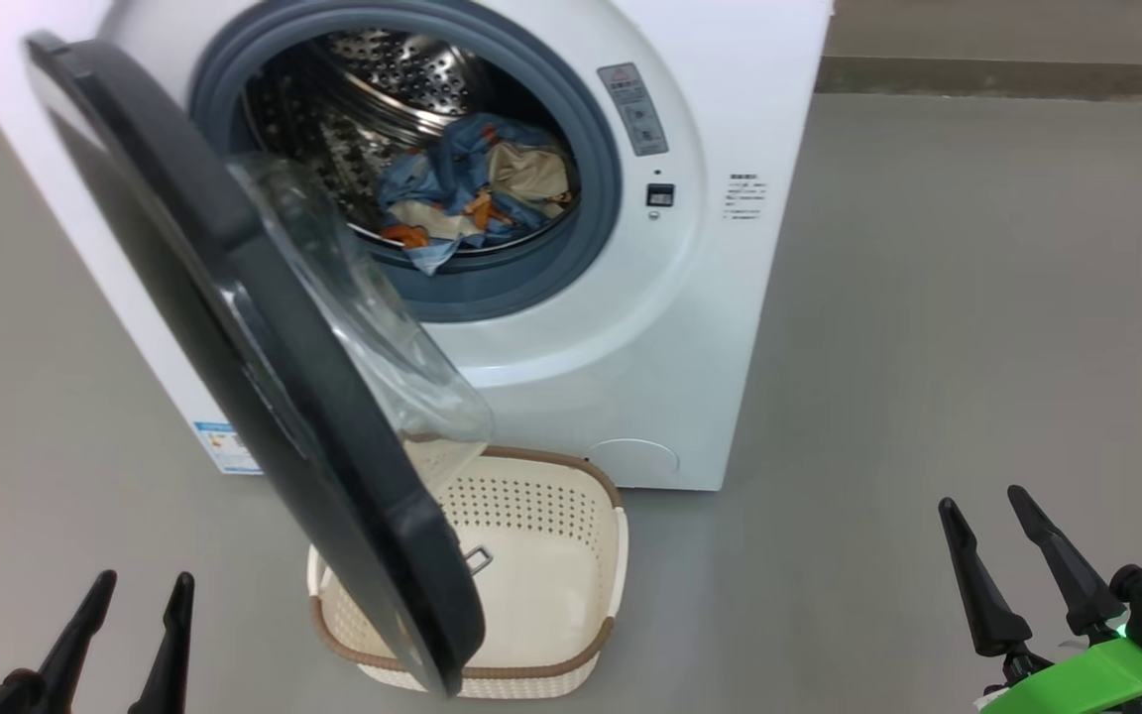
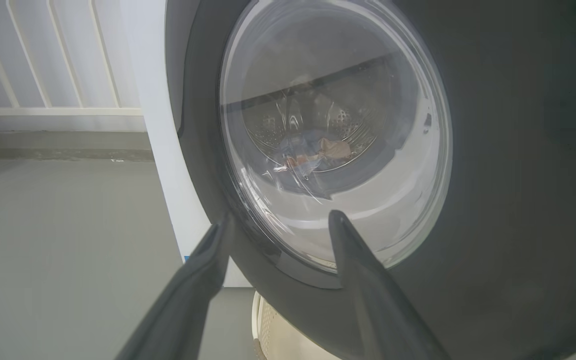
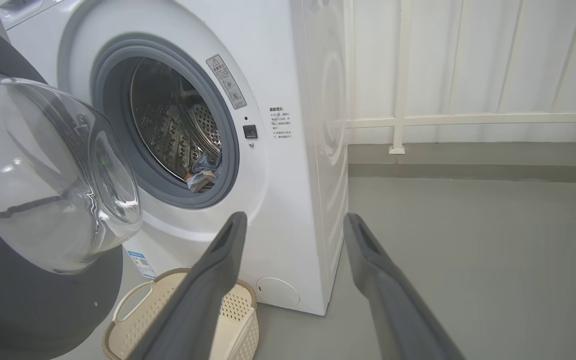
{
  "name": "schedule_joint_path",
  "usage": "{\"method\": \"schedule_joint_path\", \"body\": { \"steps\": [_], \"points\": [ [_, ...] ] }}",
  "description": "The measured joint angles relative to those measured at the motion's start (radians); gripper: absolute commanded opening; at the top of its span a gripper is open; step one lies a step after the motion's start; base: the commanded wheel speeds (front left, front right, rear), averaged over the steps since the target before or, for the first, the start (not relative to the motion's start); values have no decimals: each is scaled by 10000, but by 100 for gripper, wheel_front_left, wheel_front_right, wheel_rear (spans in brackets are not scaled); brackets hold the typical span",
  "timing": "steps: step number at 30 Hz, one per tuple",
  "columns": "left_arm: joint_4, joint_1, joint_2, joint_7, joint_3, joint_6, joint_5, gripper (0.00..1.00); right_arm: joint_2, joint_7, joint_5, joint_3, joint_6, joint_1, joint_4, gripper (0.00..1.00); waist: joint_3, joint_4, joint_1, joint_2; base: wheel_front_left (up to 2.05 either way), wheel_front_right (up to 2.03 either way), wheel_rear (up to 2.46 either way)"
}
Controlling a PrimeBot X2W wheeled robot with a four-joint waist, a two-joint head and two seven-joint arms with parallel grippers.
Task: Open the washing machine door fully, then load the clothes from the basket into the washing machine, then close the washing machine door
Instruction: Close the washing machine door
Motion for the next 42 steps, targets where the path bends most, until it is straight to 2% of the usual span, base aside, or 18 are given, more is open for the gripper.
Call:
{"method": "schedule_joint_path", "body": {
  "steps": [14,42],
  "points": [
    [-188,295,-88,0,211,-12,13,100,105,0,-71,-270,0,267,-52,100,8,-663,0,0,0,0,0],
    [-217,385,-320,0,209,-12,31,100,134,0,-75,-313,0,319,-71,100,-39,-427,0,0,0,0,0]
  ]
}}
